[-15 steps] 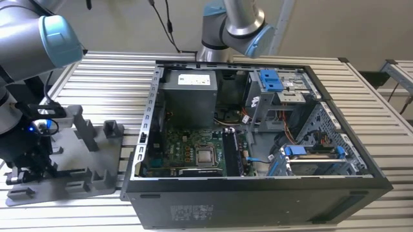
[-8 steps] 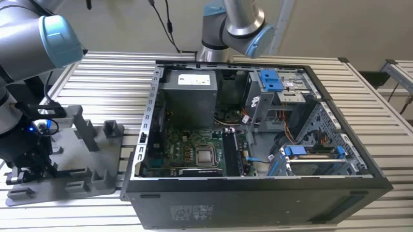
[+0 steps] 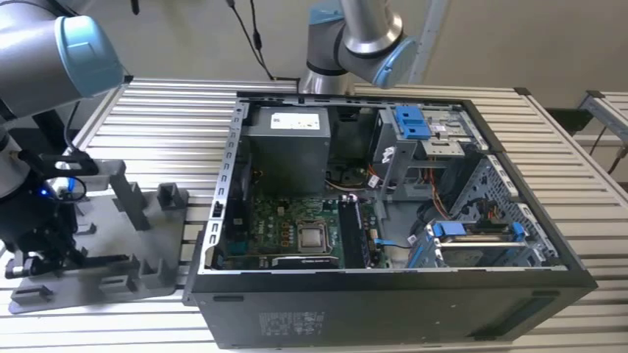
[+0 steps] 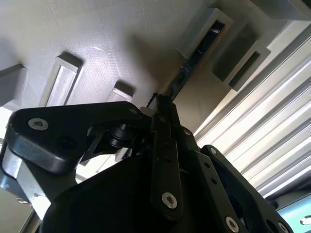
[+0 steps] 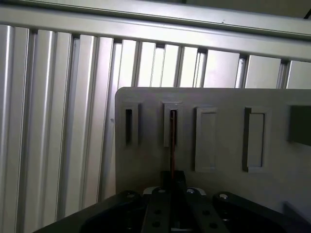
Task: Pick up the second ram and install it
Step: 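Pick up the second ram and move it above second insertion slot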
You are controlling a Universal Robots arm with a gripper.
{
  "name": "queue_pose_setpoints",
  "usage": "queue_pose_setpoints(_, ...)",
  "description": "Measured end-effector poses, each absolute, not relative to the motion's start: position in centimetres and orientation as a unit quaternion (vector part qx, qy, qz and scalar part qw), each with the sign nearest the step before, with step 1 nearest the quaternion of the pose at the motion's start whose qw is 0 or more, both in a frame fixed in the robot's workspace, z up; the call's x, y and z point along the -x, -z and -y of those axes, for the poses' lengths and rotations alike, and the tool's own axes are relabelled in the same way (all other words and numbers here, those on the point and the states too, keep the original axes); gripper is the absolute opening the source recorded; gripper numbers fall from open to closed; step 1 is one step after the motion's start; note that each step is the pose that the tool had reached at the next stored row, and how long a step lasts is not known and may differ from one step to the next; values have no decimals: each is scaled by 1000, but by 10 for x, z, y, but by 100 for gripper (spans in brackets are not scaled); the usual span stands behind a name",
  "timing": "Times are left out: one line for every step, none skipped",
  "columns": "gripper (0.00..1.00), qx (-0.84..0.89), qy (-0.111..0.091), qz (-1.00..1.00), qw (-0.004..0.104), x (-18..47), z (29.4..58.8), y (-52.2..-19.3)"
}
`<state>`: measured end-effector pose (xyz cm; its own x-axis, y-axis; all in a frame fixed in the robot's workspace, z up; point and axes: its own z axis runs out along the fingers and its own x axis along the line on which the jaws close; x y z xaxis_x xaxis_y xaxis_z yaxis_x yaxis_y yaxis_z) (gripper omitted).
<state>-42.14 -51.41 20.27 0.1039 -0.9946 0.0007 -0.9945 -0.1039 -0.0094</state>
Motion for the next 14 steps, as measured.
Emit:
queue_pose_setpoints(14, 743, 3, -669, 3, 421, 514, -204)
queue_pose_setpoints(14, 743, 3, -669, 3, 421, 514, -205)
queue_pose_setpoints(14, 743, 3, -669, 3, 421, 514, -207)
queue_pose_setpoints(14, 743, 3, -669, 3, 421, 514, -209)
queue_pose_setpoints(14, 743, 3, -669, 3, 421, 514, -210)
queue_pose_setpoints(14, 743, 3, -669, 3, 421, 514, -211)
queue_pose_setpoints(14, 743, 3, -669, 3, 421, 514, -213)
queue_pose_setpoints(14, 743, 3, -669, 3, 421, 514, -214)
queue_pose_setpoints(14, 743, 3, -669, 3, 421, 514, -215)
queue_pose_setpoints(14, 743, 3, -669, 3, 421, 514, -217)
queue_pose_setpoints(14, 743, 3, -669, 3, 421, 514, -218)
queue_pose_setpoints(14, 743, 3, -669, 3, 421, 514, -218)
queue_pose_setpoints(14, 743, 4, -669, 3, 421, 514, -219)
queue_pose_setpoints(14, 743, 3, -669, 3, 421, 514, -219)
